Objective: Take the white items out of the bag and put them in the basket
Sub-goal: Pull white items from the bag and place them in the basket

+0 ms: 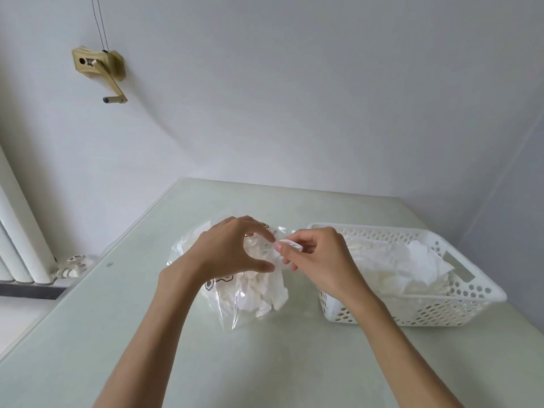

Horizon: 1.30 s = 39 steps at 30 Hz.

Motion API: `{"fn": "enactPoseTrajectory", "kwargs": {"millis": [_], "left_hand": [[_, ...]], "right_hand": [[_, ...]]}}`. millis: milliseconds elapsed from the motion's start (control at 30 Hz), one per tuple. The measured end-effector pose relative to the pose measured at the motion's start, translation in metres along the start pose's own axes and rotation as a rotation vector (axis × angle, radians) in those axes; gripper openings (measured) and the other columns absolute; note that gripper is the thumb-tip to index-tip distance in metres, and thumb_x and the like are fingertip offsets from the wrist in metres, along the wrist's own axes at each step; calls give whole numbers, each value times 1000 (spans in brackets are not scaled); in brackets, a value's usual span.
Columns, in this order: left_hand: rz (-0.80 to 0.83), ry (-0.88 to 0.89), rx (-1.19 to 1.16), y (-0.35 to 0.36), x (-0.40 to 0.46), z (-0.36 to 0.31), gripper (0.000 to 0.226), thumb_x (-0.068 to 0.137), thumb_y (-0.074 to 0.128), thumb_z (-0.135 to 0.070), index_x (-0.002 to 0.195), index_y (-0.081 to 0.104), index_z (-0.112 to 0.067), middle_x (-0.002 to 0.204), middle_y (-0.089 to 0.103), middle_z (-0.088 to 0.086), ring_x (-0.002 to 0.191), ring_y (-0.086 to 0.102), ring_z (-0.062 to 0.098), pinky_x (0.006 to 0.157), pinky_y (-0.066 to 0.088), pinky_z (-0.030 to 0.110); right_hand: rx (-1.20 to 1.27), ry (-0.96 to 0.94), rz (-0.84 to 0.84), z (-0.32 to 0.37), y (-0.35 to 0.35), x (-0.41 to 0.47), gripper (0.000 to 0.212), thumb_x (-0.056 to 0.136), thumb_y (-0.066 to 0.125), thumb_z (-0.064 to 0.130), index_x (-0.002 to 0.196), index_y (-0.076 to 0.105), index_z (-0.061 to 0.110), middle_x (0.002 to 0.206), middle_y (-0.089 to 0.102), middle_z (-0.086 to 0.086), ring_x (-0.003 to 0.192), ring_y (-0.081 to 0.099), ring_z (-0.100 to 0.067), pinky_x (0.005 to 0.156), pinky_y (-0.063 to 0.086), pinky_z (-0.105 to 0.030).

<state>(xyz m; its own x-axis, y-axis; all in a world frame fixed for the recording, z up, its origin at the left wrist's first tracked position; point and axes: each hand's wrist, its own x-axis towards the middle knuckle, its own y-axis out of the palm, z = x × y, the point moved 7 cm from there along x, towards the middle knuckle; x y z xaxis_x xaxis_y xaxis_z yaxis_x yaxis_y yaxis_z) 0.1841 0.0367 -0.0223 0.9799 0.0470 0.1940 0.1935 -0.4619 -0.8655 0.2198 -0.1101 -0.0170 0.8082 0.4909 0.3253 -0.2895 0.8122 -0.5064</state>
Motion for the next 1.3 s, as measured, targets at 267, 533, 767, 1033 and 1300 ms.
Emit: {"fn": "enactPoseTrajectory", "kwargs": {"millis": [267,533,767,1033,1300], "left_hand": [[-39,-102,-45,8,7,23,29,83,69,-46,59,56,-37,69,64,-9,83,65,15,80,49,34],[-82,-124,-165,-2,6,29,14,79,68,-49,66,63,-49,78,69,-8,83,65,17,80,52,39],[69,-203,-32,14,0,35,41,68,82,-32,103,62,-42,101,65,-13,98,59,2,87,46,27],[93,-193,19,18,0,31,43,74,79,-31,113,61,-38,102,65,-6,104,55,8,88,44,28],[157,-145,-68,27,5,29,31,78,75,-40,106,61,-43,114,60,-13,107,56,1,94,46,33]], "right_hand": [[-455,222,126,-27,7,-4,41,75,72,52,104,60,25,94,68,8,90,65,-16,80,48,-29],[-556,0,46,1,26,0,18,87,64,44,96,70,30,84,59,12,81,58,-13,68,37,-25],[-13,-21,9,-9,-7,7,15,91,60,15,77,58,17,74,63,12,72,60,-2,68,43,-16],[116,-57,-174,3,-50,2,13,95,51,10,83,54,17,56,61,3,62,62,-18,65,51,-24],[422,238,-119,-19,-53,5,25,97,46,14,73,49,10,60,55,4,67,56,-17,72,49,-29]]}}
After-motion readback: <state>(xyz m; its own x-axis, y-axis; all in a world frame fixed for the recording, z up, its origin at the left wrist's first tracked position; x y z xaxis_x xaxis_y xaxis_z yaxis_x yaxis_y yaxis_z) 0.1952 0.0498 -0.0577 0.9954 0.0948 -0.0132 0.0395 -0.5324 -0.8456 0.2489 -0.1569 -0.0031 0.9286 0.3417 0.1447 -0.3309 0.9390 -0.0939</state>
